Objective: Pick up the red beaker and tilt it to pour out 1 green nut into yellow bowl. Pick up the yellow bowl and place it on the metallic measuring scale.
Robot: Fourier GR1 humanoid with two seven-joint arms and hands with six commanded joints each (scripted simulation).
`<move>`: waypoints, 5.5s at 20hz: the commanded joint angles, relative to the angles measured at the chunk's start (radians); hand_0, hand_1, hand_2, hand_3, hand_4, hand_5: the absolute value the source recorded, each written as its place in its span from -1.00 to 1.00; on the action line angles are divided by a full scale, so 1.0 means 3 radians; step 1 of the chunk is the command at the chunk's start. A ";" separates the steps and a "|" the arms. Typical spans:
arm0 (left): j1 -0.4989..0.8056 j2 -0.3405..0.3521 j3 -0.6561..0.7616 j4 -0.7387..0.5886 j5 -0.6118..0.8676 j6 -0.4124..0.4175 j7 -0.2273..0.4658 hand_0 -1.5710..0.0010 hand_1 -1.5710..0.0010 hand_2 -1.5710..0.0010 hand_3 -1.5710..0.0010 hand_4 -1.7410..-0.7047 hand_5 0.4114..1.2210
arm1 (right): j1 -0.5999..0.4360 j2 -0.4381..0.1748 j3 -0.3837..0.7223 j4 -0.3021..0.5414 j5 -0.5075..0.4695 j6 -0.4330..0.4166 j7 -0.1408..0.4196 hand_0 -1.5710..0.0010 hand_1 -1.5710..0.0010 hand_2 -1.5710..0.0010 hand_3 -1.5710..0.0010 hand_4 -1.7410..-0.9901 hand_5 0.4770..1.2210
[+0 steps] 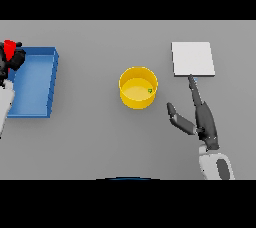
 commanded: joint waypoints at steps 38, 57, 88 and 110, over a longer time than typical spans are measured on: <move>0.0219 0.0165 -0.0315 -0.0157 -0.0179 -0.0339 -0.0255 1.00 1.00 1.00 1.00 0.92 -0.28 | -0.2013 -0.1306 0.1355 0.0904 0.1714 0.1335 -0.0039 1.00 1.00 1.00 1.00 0.39 -0.38; 0.0333 0.0243 -0.0270 -0.0245 -0.0123 -0.0362 -0.0264 1.00 1.00 1.00 1.00 0.92 -0.29 | -0.2733 -0.0902 0.1857 0.1919 0.1984 0.1807 -0.0056 1.00 1.00 1.00 0.98 0.24 -0.28; 0.0249 0.0320 -0.0249 -0.0208 -0.0144 -0.0403 -0.0330 1.00 1.00 1.00 1.00 0.93 -0.30 | -0.2832 -0.1252 0.1558 0.1301 0.1575 0.2305 0.0255 -0.99 -0.99 -0.81 -0.61 -0.99 1.00; 0.0341 0.0358 -0.0255 -0.0342 -0.0163 -0.0419 -0.0232 1.00 1.00 1.00 1.00 0.97 -0.33 | -0.3128 -0.1615 0.0921 0.2914 0.1729 0.1312 -0.0093 -1.00 -1.00 -0.83 -0.63 -1.00 1.00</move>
